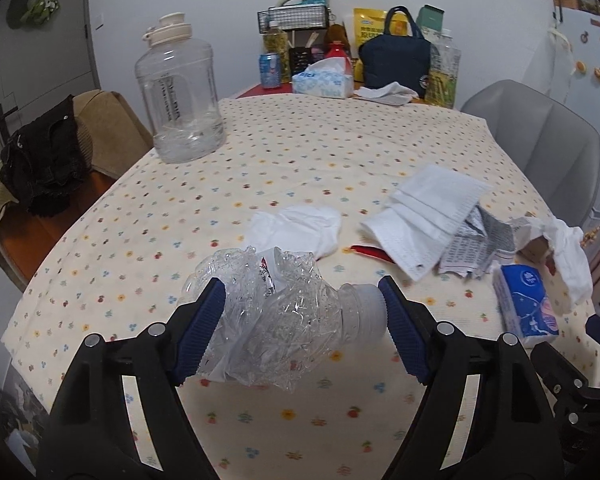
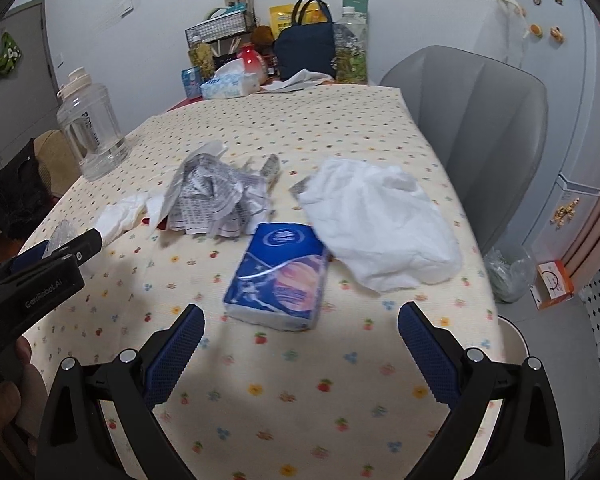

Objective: Collect trash
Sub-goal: 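Grasp the crumpled plastic bottle with the left gripper while the right gripper approaches the blue tissue pack, then grasp the blue tissue pack with the right gripper and lift it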

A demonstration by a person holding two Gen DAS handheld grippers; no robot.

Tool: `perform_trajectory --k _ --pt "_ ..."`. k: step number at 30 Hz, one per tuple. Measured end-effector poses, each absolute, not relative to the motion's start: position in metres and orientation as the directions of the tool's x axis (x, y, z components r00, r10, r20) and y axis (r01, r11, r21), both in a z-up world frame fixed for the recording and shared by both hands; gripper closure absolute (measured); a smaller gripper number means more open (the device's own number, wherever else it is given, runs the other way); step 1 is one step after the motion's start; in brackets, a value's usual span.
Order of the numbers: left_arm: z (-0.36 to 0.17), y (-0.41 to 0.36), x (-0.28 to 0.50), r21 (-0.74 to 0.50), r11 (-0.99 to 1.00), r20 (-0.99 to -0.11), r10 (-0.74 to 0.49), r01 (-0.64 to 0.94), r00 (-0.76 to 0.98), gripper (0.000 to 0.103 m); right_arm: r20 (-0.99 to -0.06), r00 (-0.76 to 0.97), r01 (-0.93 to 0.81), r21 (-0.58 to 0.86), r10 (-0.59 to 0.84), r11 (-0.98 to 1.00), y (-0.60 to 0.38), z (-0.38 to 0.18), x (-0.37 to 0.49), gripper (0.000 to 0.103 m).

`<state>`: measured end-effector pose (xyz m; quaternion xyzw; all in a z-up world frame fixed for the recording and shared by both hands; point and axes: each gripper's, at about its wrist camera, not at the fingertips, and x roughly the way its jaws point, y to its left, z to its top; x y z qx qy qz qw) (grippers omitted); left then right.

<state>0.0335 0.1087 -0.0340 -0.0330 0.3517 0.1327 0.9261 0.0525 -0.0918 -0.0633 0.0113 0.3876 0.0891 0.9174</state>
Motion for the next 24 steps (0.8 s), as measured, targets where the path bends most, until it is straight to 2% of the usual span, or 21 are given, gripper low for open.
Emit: perform_trajectory --k 7,9,10,11,14,24 --pt "-0.041 0.122 0.031 0.017 0.958 -0.665 0.226 -0.288 0.712 0.025 -0.731 0.663 -0.179 0.056 0.162 0.982 -0.067 -0.069 0.062 0.011" --pt "-0.041 0.122 0.031 0.014 0.958 -0.663 0.223 -0.287 0.714 0.025 -0.743 0.65 -0.179 0.055 0.16 0.982 -0.064 -0.073 0.066 0.019" --pt "-0.04 0.122 0.031 0.014 0.959 -0.663 0.221 -0.284 0.715 0.025 -0.752 0.637 -0.184 0.064 0.169 0.981 -0.065 -0.075 0.068 0.035" --pt "-0.04 0.121 0.03 0.014 0.959 -0.663 0.22 -0.282 0.716 0.025 -0.759 0.628 -0.187 0.066 0.17 0.98 -0.065 -0.077 0.07 0.045" --pt "-0.039 0.118 0.03 0.011 0.961 -0.661 0.215 -0.277 0.719 0.025 -0.754 0.629 -0.199 0.077 0.187 0.977 -0.066 -0.075 0.069 0.06" --pt "-0.025 0.096 0.027 0.02 0.971 -0.638 0.196 -0.239 0.744 0.025 -0.732 0.643 -0.203 0.121 0.226 0.972 -0.081 -0.064 0.053 0.071"
